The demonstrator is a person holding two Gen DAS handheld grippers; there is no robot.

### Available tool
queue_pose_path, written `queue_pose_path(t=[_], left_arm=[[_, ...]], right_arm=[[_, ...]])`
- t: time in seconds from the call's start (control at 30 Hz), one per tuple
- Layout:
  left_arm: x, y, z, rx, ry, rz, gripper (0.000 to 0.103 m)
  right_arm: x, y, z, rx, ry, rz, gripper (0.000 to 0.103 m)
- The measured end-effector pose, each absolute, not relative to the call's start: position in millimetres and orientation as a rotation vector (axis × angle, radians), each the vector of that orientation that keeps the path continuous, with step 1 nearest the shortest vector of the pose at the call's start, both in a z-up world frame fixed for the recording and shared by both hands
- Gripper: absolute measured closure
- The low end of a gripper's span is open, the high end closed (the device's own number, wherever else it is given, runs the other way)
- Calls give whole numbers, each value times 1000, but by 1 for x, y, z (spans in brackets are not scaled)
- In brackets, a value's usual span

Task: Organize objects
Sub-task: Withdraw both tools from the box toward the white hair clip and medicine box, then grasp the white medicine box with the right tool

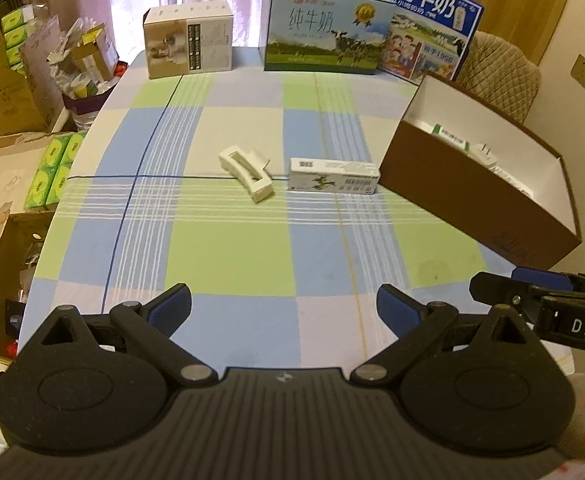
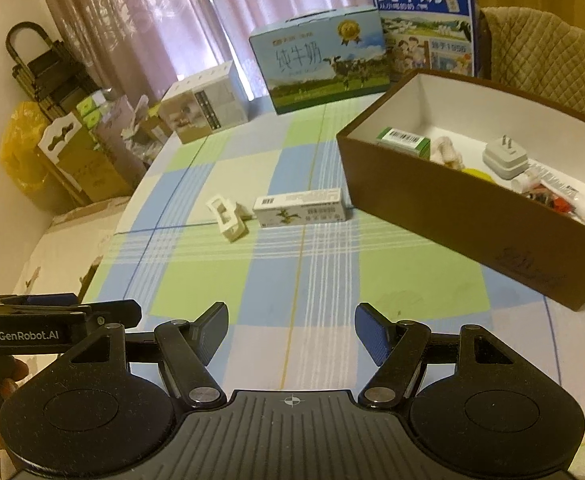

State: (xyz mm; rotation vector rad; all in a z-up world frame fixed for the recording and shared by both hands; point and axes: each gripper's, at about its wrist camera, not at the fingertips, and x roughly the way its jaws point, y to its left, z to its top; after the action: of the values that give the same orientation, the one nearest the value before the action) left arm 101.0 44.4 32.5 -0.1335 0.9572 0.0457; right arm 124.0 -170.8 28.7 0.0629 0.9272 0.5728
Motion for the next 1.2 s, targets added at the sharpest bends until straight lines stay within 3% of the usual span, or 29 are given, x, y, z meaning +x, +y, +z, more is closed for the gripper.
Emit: queue_pose_path(t=[0.8, 0.83, 0.9, 1.1, 1.2], left_arm=[[153, 72, -18, -141, 962, 116, 6], [156, 73, -22, -143, 961, 120, 6], [163, 74, -28, -139, 954, 127, 6], [180, 86, -46, -147, 939, 154, 6], [189, 93, -53, -153, 932, 174, 6]], right_arm=[[207, -121, -35, -4, 883, 574, 37], [213, -118, -37, -1, 868, 575, 39], [226, -112, -41, 9, 847, 572, 53], [268, -91, -57, 21, 791, 575, 76], [279, -83, -66, 9, 769, 575, 79]])
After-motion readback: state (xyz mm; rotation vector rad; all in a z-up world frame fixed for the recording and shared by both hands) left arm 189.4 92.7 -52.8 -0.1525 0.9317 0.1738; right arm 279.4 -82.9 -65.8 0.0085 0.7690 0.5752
